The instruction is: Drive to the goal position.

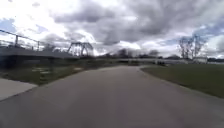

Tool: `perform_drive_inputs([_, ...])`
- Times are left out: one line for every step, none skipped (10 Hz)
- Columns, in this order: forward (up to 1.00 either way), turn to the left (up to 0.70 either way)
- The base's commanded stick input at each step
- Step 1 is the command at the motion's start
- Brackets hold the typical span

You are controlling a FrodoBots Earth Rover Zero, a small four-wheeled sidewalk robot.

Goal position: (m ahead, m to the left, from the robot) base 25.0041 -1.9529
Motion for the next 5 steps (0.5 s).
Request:
perform_drive_inputs([1.00, 0.00])
perform_drive_inputs([1.00, 0.00])
perform_drive_inputs([1.00, 0.00])
perform_drive_inputs([1.00, 0.00])
perform_drive_inputs([1.00, 0.00])
